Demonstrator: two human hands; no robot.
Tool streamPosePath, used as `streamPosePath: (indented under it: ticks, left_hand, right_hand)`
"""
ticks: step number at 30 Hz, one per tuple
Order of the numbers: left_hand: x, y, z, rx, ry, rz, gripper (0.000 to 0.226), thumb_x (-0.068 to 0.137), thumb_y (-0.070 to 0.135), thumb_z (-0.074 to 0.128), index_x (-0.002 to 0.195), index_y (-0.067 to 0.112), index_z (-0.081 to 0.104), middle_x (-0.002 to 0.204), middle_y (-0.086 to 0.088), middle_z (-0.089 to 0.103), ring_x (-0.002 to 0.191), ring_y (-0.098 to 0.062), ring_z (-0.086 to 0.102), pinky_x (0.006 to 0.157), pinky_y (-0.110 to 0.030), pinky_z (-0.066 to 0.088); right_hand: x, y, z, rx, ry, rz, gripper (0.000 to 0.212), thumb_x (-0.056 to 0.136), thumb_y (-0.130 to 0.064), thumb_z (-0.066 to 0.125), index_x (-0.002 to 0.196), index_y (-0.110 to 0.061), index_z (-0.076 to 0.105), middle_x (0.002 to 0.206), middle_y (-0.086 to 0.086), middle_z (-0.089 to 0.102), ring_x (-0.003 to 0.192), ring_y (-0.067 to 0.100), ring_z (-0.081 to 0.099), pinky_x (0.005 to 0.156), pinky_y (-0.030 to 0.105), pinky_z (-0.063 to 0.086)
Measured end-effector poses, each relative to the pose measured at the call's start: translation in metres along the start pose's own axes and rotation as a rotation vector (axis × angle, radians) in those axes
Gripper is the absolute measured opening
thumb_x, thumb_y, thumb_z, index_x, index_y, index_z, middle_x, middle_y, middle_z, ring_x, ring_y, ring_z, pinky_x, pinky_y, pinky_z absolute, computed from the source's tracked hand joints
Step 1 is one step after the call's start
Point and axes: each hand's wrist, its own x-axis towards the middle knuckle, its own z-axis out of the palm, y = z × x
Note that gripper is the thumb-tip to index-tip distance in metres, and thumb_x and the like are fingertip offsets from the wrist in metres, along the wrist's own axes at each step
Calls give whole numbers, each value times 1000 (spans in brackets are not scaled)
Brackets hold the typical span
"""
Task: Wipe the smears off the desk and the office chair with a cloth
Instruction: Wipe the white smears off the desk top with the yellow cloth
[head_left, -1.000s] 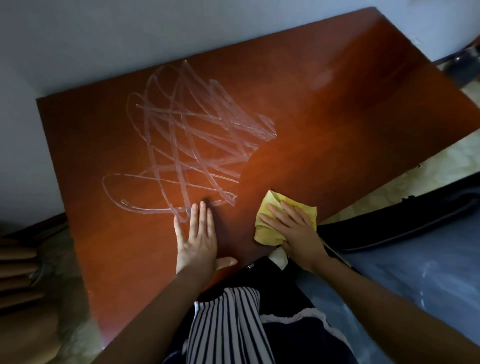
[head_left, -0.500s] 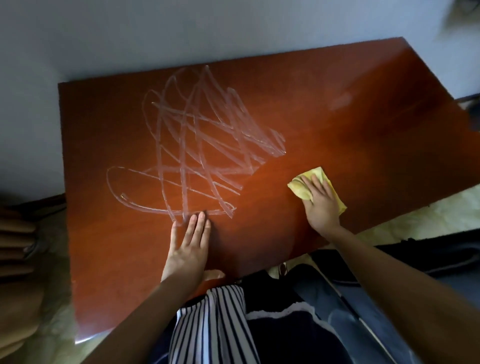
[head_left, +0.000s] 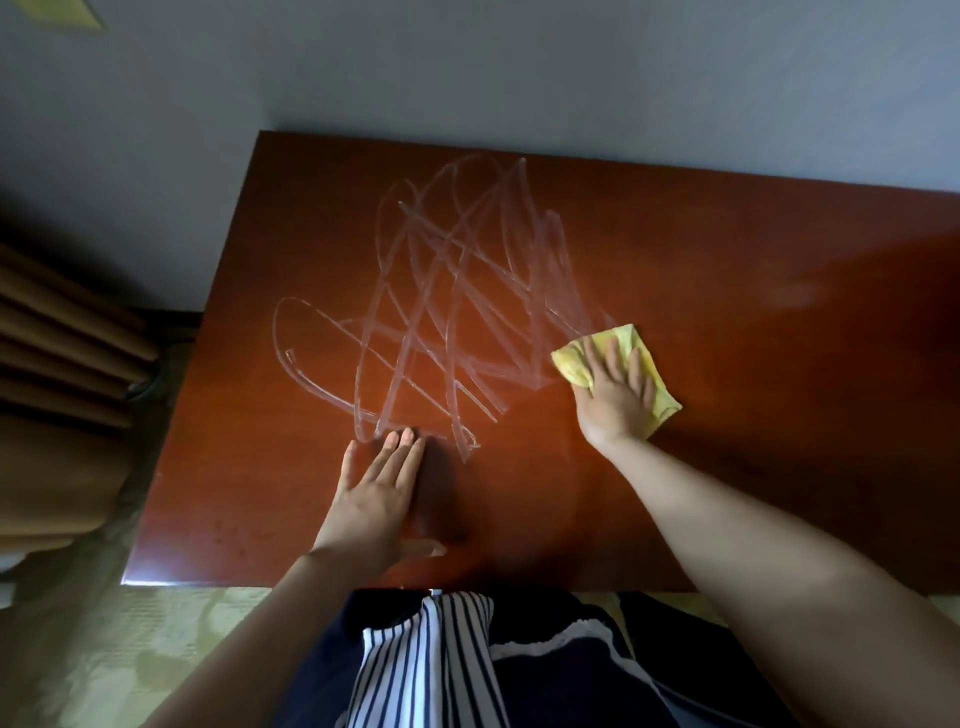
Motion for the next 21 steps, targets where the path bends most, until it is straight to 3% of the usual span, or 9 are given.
streamPosePath:
  ticks: [4,8,12,15,19,21]
  left_hand:
    - [0,5,0,-21,56,-39,121,71,80,46,147,15,-22,160,-2,-10,146,-17,-13,109,-47,-20]
    - [0,1,3,35,71,3,117,73,81,43,150,14,-14,160,-3,-12,146,-17,-13,108,-45,-22]
    - [0,-9,1,51,85,62,113,73,81,41,151,17,-10,160,0,-9,147,-15,-10,108,-44,-22]
    - [3,-17,-1,56,77,113,111,75,79,44,152,19,-8,160,2,-9,147,-13,-9,108,-43,-22]
    - [5,-26,-4,88,44,167,111,75,77,46,151,20,-10,160,3,-11,146,-12,-11,109,-45,-22]
    - [6,-30,-5,93,33,192,111,75,75,49,151,19,-10,160,2,-12,146,-13,-11,108,-45,-22]
  right_hand:
    - [-38,-12,20,-110,59,-246,67,95,-47,43,149,-40,3,159,-6,1,146,24,-5,116,40,-3]
    - [-80,-8,39,-54,154,-496,74,80,-33,67,145,-33,31,154,-3,27,144,28,19,115,43,10]
    - [-101,11,41,-130,117,-763,61,81,-39,46,141,-32,42,149,-3,37,140,27,29,110,47,21]
    - [-108,27,40,-176,65,-949,60,80,-34,45,139,-30,46,148,-3,40,138,30,32,108,47,22]
    - [-106,34,32,-167,-18,-1026,75,78,-16,64,145,-34,34,153,-6,28,143,28,20,113,43,12]
    - [-96,31,29,-192,-107,-986,92,79,-3,61,148,-41,15,157,-12,10,146,22,2,116,36,-3]
